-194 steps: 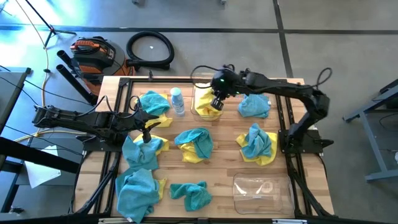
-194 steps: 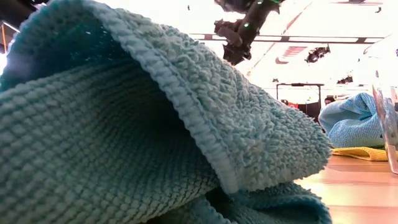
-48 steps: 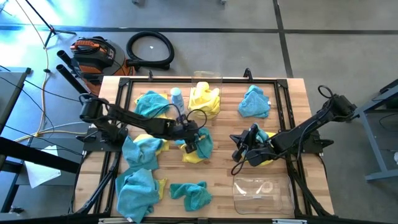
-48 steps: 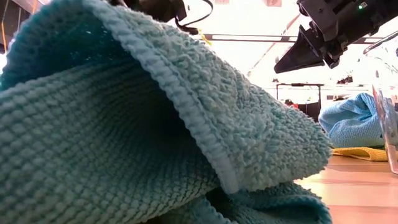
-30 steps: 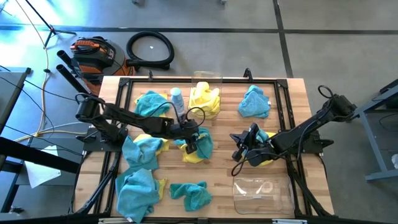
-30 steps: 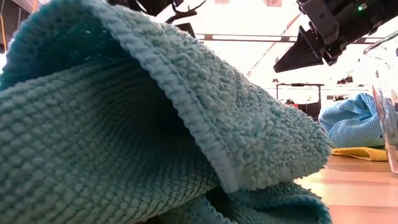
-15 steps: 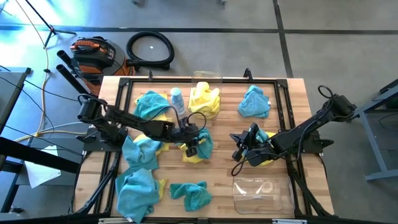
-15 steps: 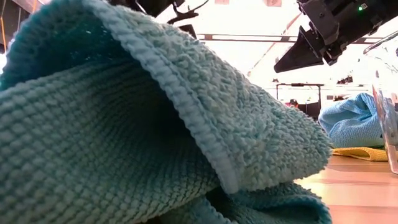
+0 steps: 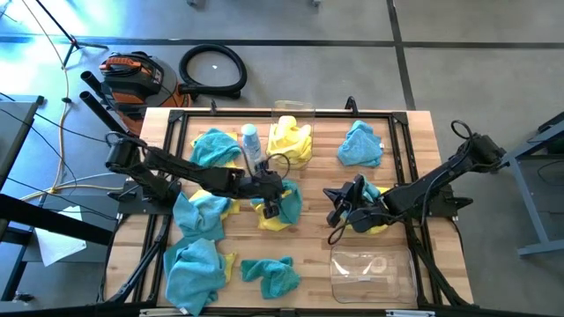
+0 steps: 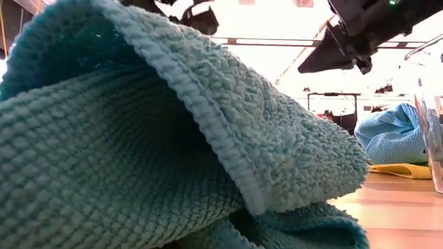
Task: Sort microfiber towel by color & place in baskets
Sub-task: Put the blue towel into the bottom transparent bin
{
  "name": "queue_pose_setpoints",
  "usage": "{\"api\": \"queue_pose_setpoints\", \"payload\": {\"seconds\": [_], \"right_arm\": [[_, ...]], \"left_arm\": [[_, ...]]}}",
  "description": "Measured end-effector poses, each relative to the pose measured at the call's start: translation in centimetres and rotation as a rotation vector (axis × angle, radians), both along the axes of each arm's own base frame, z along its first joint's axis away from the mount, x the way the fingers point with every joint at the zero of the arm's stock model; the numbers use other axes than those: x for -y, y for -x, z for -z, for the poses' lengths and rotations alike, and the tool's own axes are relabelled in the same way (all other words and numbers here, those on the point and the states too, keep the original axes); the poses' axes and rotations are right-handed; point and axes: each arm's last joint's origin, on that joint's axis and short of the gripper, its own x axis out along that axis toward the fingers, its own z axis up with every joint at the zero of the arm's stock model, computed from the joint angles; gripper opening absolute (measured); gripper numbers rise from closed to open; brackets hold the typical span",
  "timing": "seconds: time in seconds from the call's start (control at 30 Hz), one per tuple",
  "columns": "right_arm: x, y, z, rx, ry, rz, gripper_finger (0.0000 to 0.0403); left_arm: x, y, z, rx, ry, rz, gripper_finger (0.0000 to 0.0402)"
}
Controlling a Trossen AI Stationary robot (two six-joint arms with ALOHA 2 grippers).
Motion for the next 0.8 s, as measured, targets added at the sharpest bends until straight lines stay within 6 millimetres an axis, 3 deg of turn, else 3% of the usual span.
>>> {"api": "queue_pose_setpoints", "payload": {"seconds": [0.2,0.33,0.47,0.63,0.8], "right_arm": [[0.5,-2.0,-2.7,0.150,0.099,-0.162,0.0037],[1.0,-3.0,-5.3,0.289,0.220,-0.277,0.0096],[1.9,-4.3,-7.8,0.322,0.282,-0.294,0.0161],[2.9,-7.6,-9.1,0.246,0.296,-0.346,0.0225],[3.6,-11.4,-8.3,0.029,0.315,-0.344,0.0247]], "left_arm": [[0.1,1.8,-5.3,0.181,0.010,0.116,0.0001],[-0.1,3.6,-8.0,0.259,0.008,0.126,0.0001],[-0.3,4.8,-9.7,0.319,0.013,0.131,0.0001],[-0.2,4.9,-10.5,0.357,0.024,0.148,0.0000],[-0.1,5.0,-12.7,0.336,0.008,0.161,0.0000]]}}
